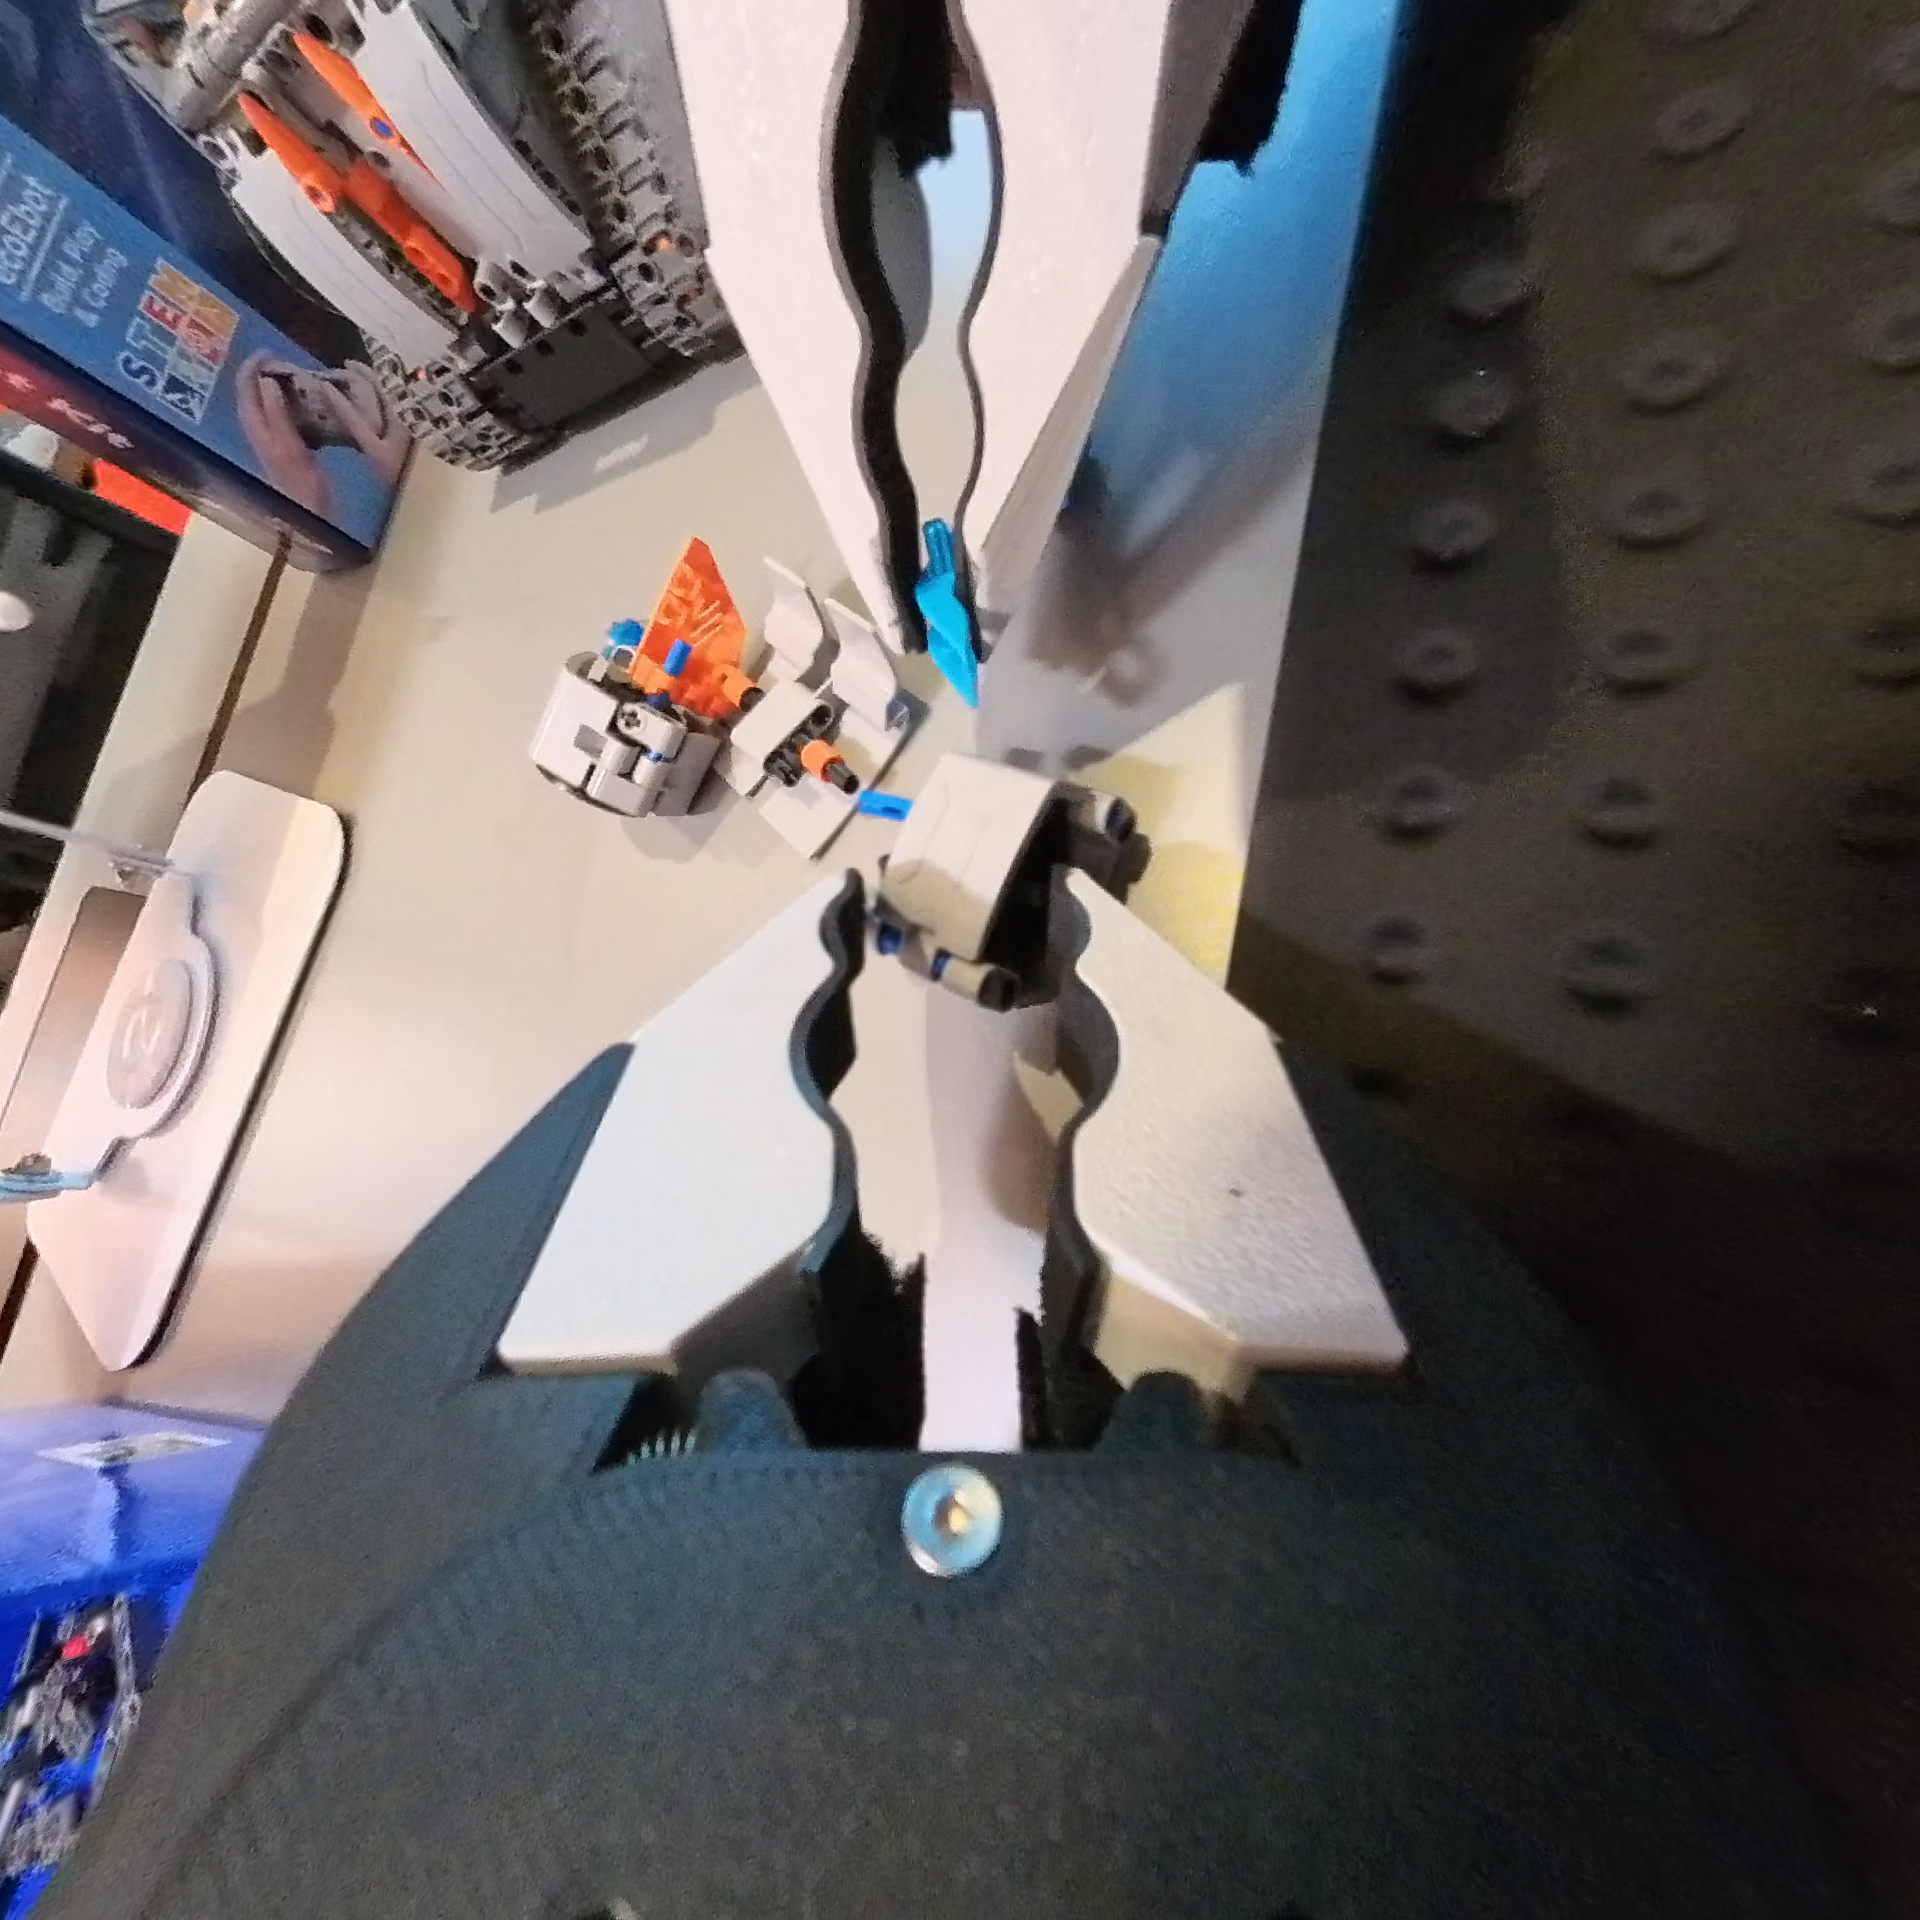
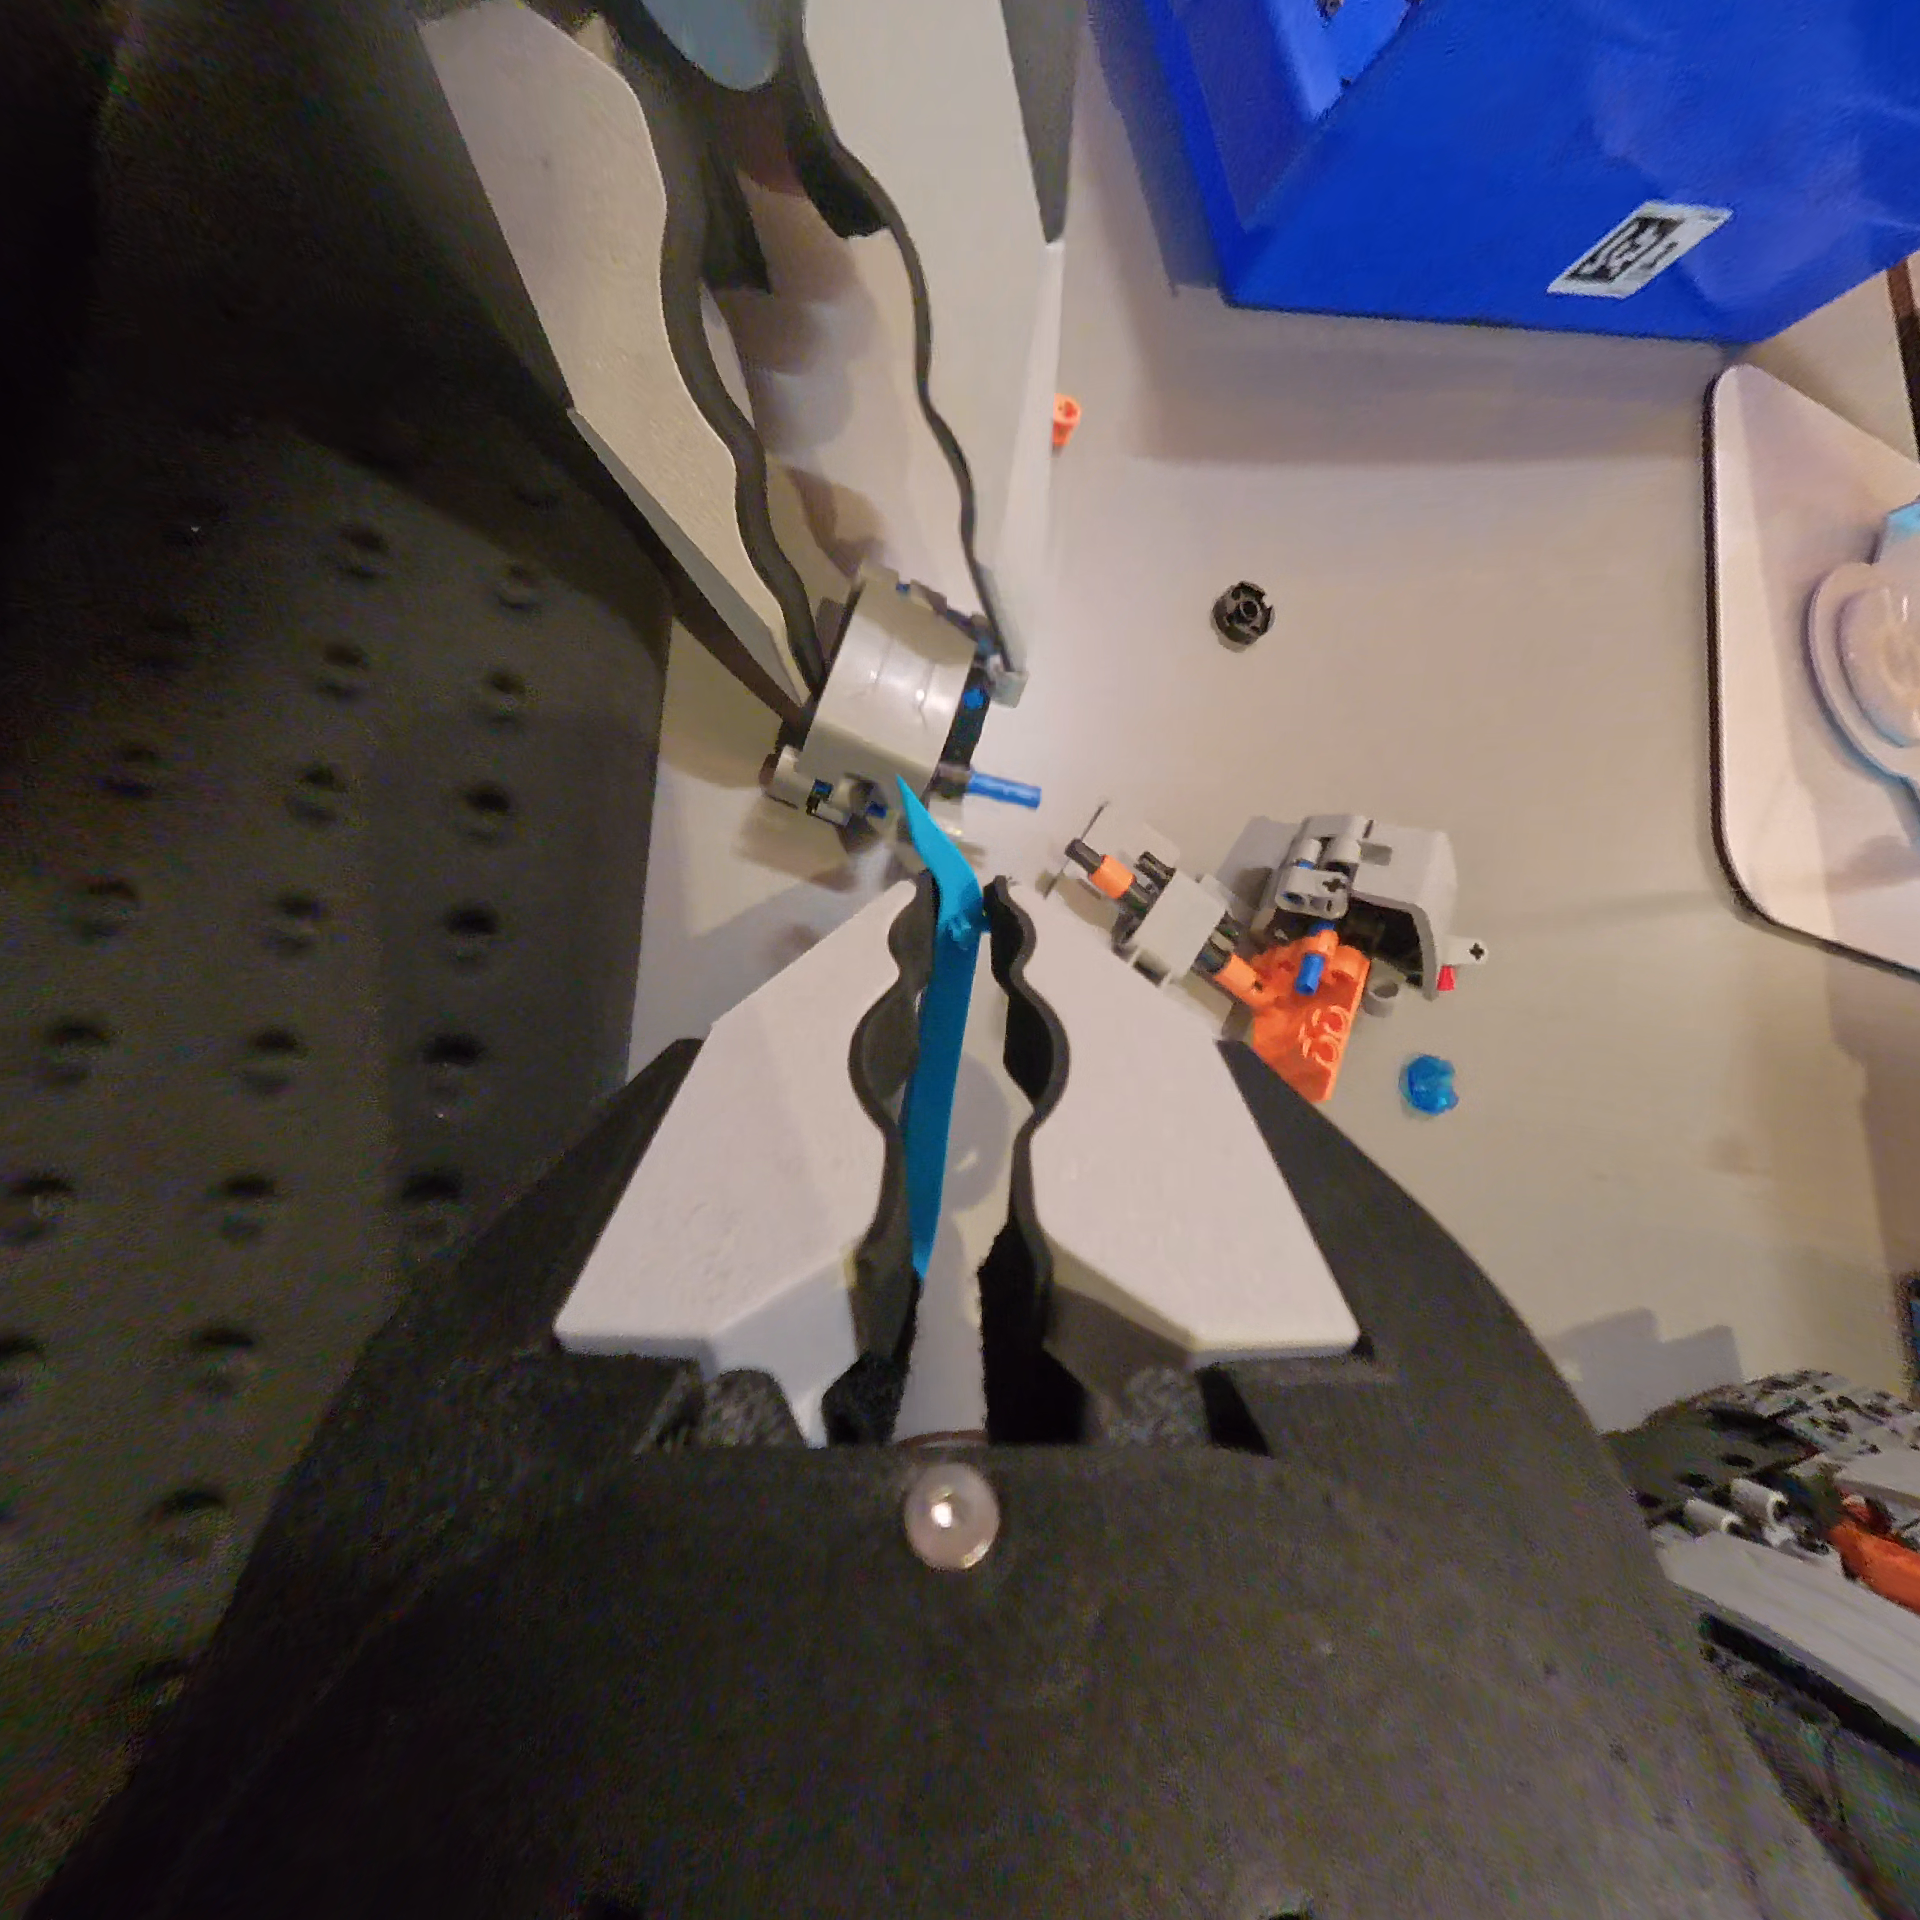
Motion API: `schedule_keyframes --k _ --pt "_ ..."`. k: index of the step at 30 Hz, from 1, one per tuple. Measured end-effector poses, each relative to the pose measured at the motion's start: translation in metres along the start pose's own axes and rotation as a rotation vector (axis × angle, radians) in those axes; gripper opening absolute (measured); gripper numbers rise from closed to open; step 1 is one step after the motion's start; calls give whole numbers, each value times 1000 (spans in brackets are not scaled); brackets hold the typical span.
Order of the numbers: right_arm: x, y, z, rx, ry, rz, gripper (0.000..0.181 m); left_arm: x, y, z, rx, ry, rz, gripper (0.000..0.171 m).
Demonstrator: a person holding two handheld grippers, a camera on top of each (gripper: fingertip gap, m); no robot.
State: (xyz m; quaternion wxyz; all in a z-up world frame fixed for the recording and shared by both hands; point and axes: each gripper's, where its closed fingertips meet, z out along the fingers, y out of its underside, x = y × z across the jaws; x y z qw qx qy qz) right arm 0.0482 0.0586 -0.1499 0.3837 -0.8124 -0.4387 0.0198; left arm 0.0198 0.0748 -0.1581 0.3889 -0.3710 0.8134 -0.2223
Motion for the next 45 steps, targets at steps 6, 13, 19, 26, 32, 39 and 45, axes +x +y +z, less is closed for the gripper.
schedule_keyframes --k 6,13,19,26,32,39,45 --pt "6 5 2 -19 9 36 7 1 -3 3 10 9 70 30" --pt "-7 0 8 -24 -78 4 7 13 -13 -1 66 -22 294 30" --pt "-10 3 9 -124 -92 -144 7 18 -16 -1 87 -18 328 30" --pt "-5 5 5 -117 -216 -4 7 12 -12 0 76 -8 245 30" --pt "-3 19 1 -62 -309 224 8 1 -7 0 64 11 132 42" --pt "-1 19 -5 -56 -277 169 12 -6 0 -9 14 -10 77 37" --pt "12 16 -24 10 -272 257 30 -20 16 -17 -41 -42 13 42"
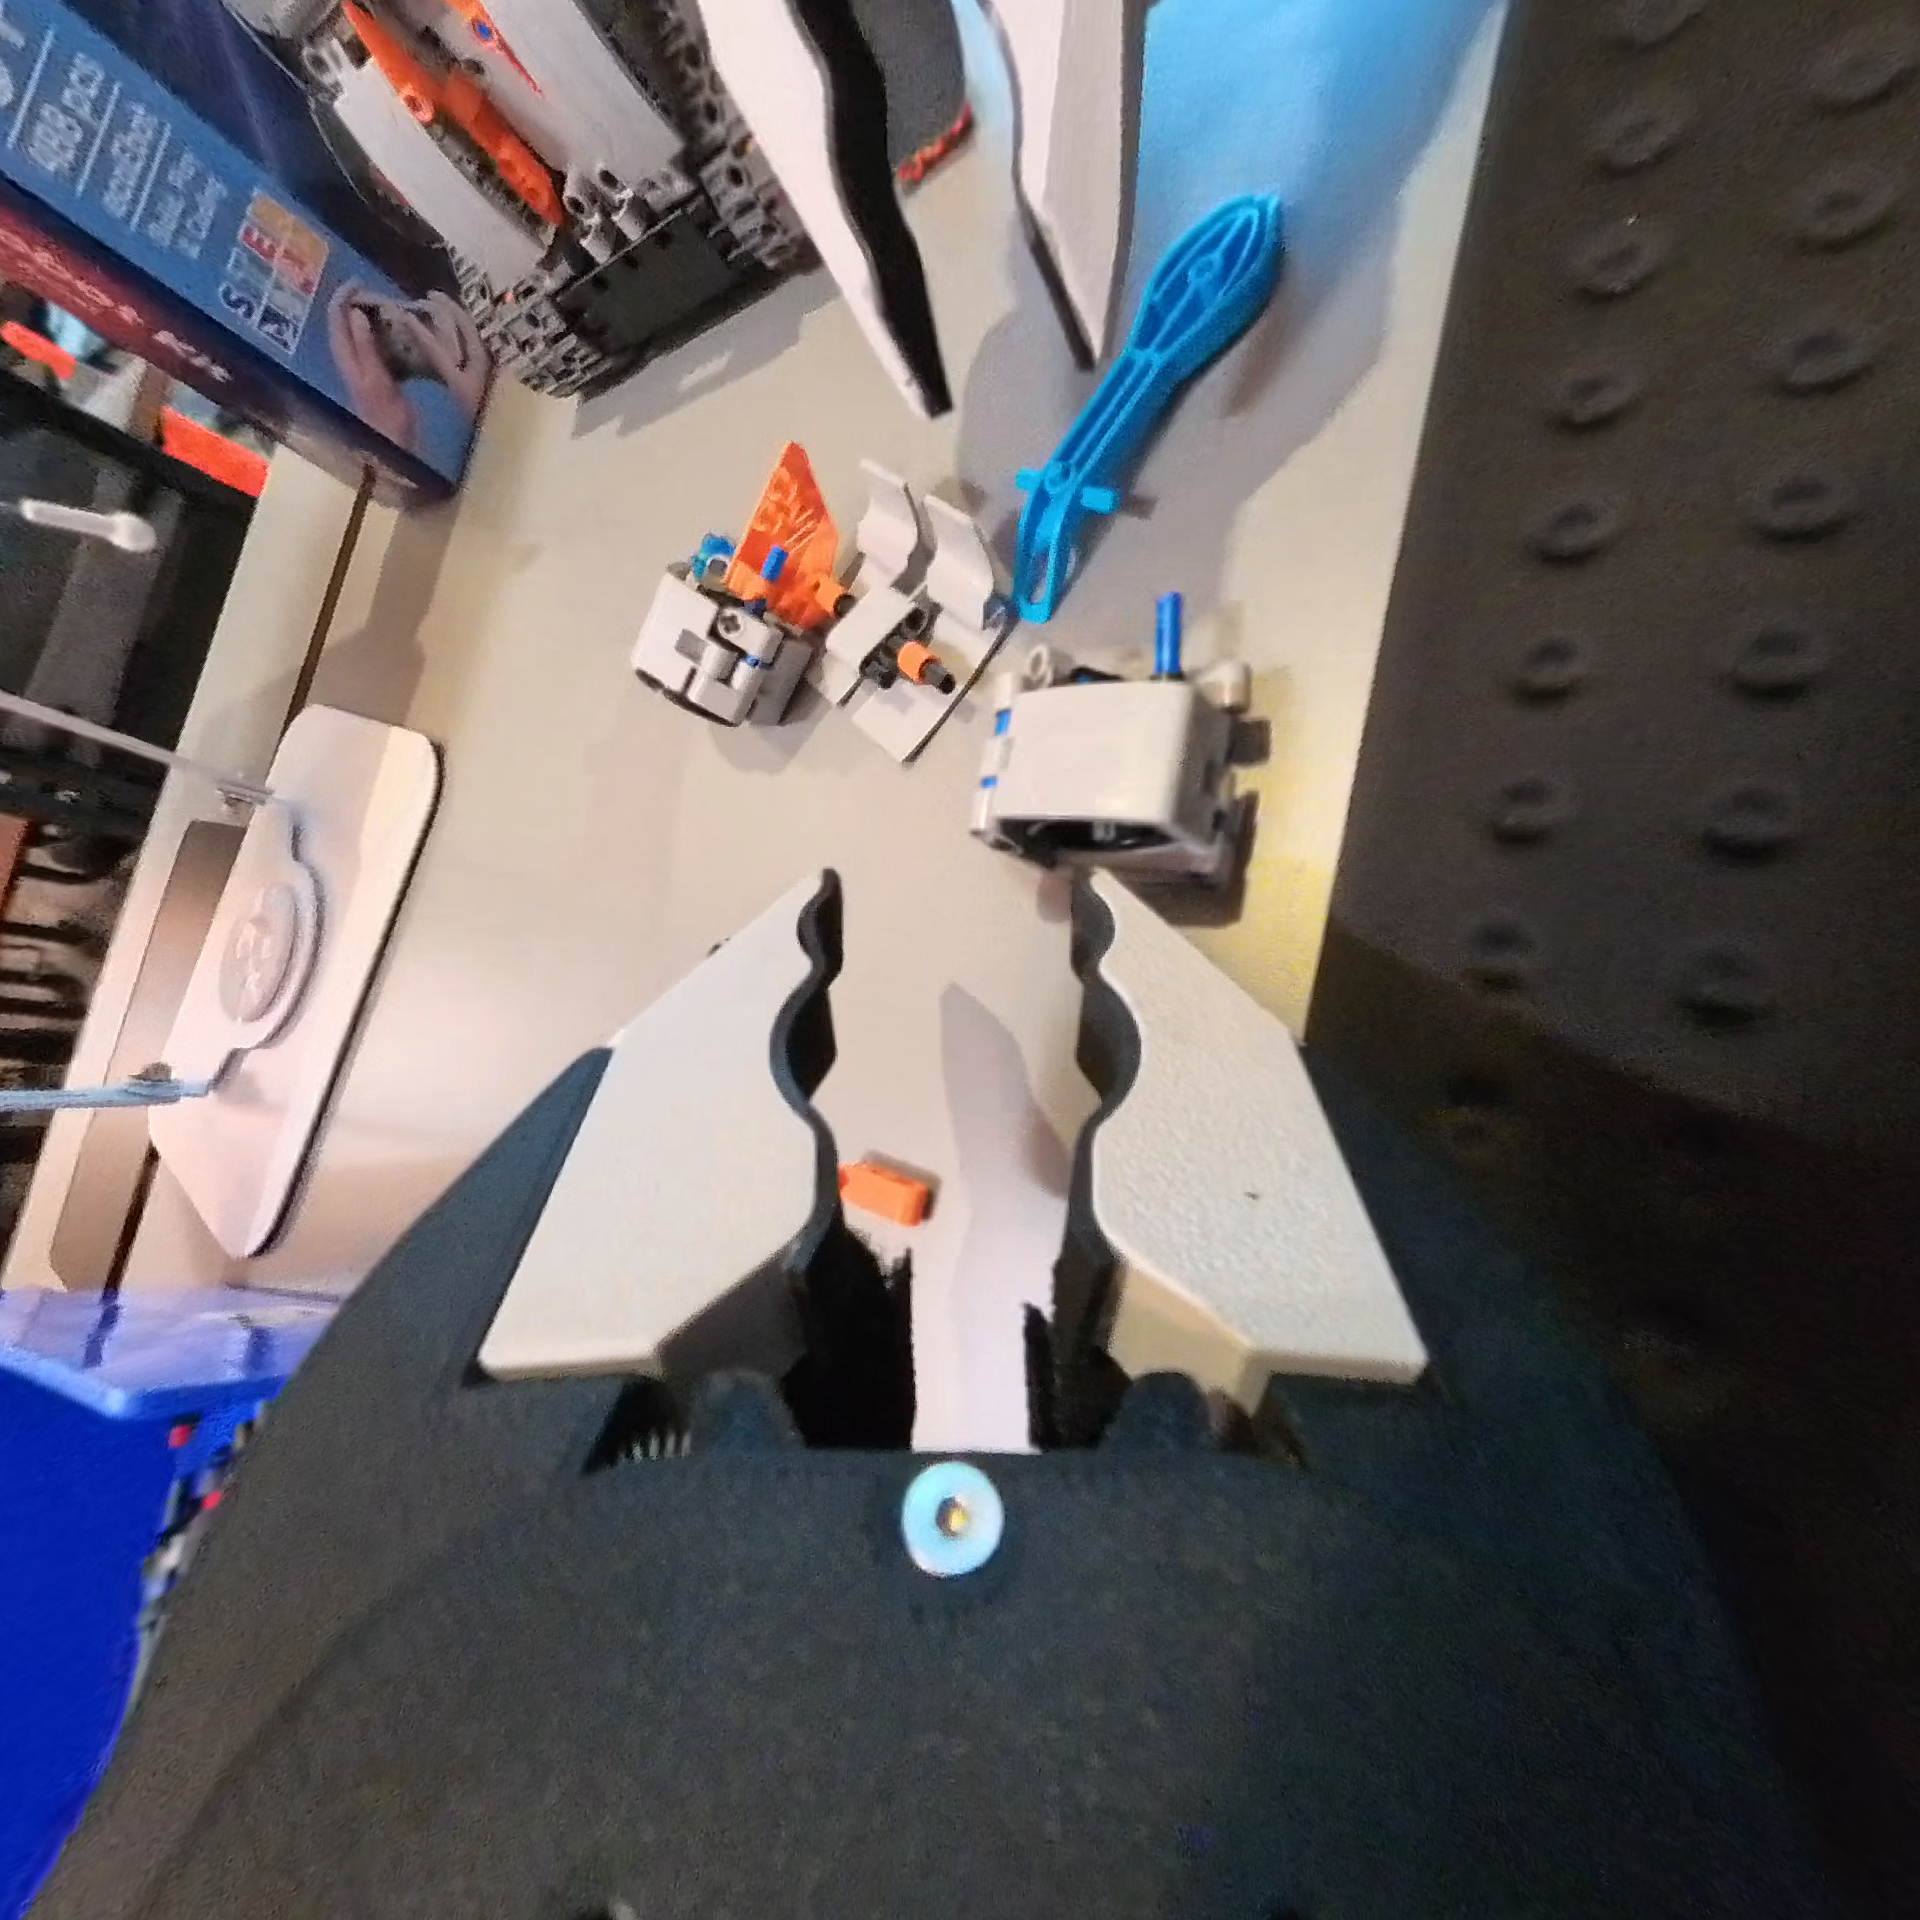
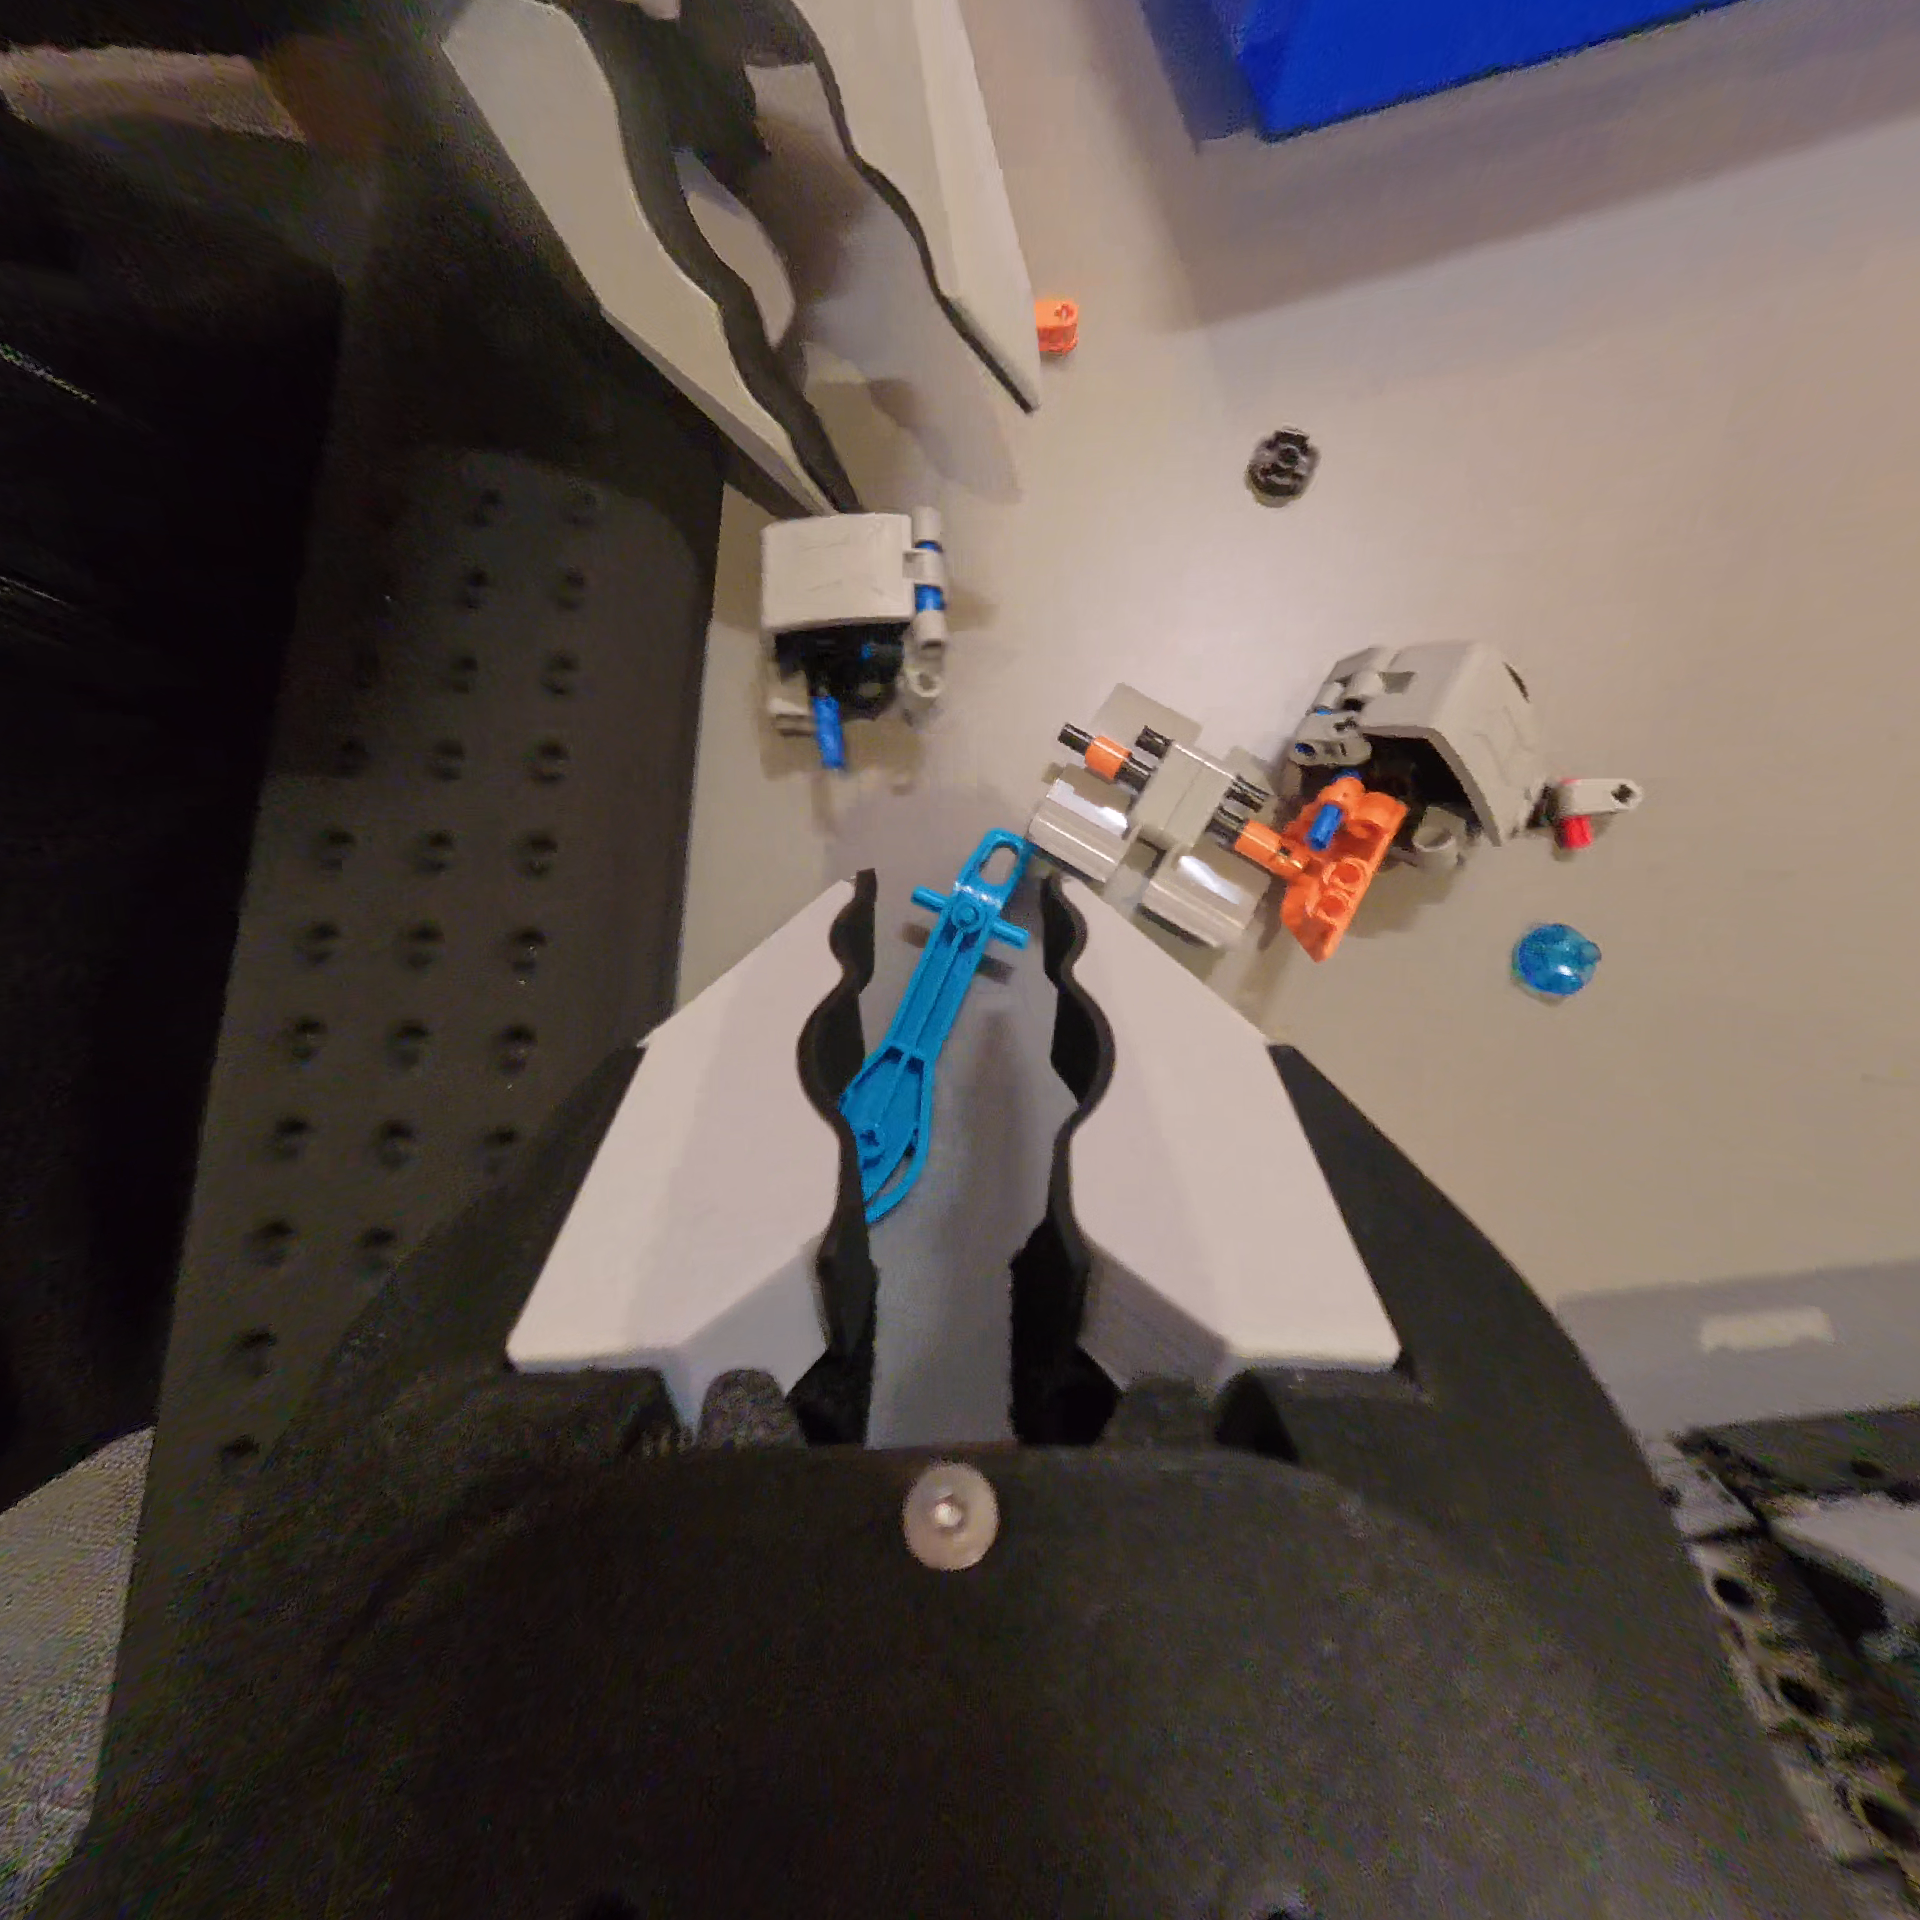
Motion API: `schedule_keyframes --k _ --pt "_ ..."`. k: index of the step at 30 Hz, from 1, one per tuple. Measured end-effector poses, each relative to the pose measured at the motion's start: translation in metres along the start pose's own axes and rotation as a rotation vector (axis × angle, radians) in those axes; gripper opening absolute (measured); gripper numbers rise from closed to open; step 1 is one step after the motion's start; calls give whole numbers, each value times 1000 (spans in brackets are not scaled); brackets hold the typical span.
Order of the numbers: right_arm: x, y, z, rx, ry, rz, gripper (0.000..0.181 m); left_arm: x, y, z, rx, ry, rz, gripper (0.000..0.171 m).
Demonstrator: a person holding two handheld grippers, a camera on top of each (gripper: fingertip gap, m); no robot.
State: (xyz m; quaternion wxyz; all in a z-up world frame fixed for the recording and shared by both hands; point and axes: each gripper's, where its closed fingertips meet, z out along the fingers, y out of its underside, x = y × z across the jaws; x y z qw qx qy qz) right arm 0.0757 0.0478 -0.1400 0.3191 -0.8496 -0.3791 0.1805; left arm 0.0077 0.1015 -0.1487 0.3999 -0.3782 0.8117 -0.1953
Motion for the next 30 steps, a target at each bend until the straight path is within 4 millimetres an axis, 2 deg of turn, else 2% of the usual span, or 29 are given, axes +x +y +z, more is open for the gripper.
schedule_keyframes --k 2,4,7,12,14,16,19,21,24,27,30 --pt "5 5 -6 -13 30 6 36 1 -4 -3 9 21 -52 49" --pt "3 4 -6 -21 55 -27 37 13 -9 -3 18 114 -140 60" --pt "-4 6 4 -69 81 -90 36 23 -17 -1 37 171 -174 70" --pt "-5 9 12 -109 113 -118 30 31 -19 9 -10 231 -280 69" --pt "-4 8 9 -93 112 -105 30 35 -18 11 -35 251 -287 48" --pt "-8 3 9 -68 96 -99 29 32 -18 12 -40 246 -248 32" --pt "-20 -7 20 -53 68 -135 32 35 -17 15 -30 281 -159 30" --pt "-28 -15 30 -22 36 -130 37 29 -17 17 -28 239 -89 30" --pt "-32 -21 39 11 22 -120 43 35 -26 16 20 202 109 30" --pt "-33 -22 39 17 21 -141 32 32 -32 15 56 117 229 30" --pt "-31 -23 37 21 63 -173 26 30 -32 15 78 104 212 30"
